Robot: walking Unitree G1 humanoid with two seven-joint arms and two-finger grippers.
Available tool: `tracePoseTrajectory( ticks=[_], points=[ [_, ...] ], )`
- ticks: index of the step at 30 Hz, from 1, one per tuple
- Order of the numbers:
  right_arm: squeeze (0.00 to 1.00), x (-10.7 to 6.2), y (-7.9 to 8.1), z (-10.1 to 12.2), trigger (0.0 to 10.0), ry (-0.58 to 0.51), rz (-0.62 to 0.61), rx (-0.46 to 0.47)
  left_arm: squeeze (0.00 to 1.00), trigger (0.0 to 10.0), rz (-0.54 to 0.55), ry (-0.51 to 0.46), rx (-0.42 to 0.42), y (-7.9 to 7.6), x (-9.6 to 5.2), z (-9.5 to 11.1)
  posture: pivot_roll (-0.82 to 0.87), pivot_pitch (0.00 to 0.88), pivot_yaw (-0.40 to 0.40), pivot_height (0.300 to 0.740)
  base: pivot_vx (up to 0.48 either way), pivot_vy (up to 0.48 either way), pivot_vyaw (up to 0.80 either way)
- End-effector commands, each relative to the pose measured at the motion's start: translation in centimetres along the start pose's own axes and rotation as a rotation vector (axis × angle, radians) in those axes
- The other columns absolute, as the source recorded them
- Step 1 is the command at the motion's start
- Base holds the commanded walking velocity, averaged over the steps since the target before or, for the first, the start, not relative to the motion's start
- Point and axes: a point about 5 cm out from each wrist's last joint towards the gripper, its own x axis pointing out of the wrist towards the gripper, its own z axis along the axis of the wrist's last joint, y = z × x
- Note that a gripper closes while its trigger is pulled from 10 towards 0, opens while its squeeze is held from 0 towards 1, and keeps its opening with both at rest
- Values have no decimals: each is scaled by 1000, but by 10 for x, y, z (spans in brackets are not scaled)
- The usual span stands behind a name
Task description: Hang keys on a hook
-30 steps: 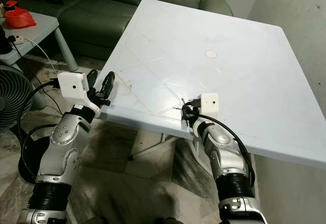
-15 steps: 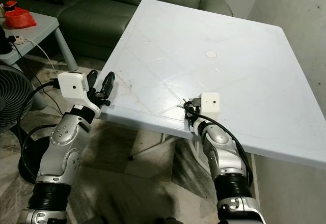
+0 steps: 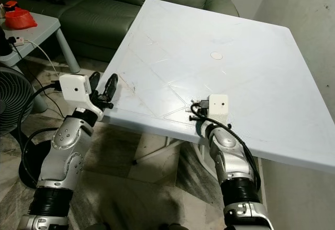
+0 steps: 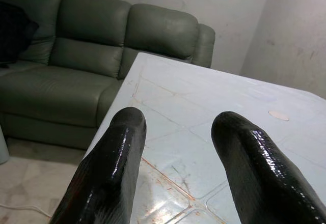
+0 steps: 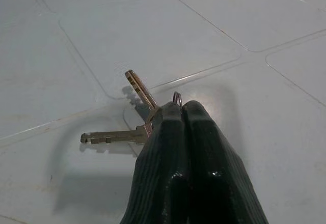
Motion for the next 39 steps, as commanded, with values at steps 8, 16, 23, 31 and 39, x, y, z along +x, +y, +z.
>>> tracePoseTrajectory(
  ticks=[8, 16, 23, 31, 39],
  points=[
    [0, 0, -9, 14, 0, -56, 1, 34, 0, 10000, -15, -9, 1, -3, 2, 4, 24, 128, -88, 740, 0, 0, 0],
    [0, -3, -7, 50, 0, -236, 45, 98, 0, 10000, -16, -39, 10, -1, 10, 17, 25, 102, -79, 740, 0, 0, 0],
    [0, -8, -1, 90, 0, -401, 91, 36, 0, 10000, 17, -83, -8, 6, 27, 42, 22, 66, -75, 740, 0, 0, 0],
    [0, -20, 0, 105, 10000, -526, 146, 48, 0, 10000, 76, -92, 0, 25, 23, 44, 15, 54, -78, 740, 0, 0, 0],
    [0, -26, -3, 103, 10000, -542, 148, 59, 0, 10000, 130, -76, 18, 37, 15, 44, 17, 71, -84, 740, 0, 0, 0]
  ],
)
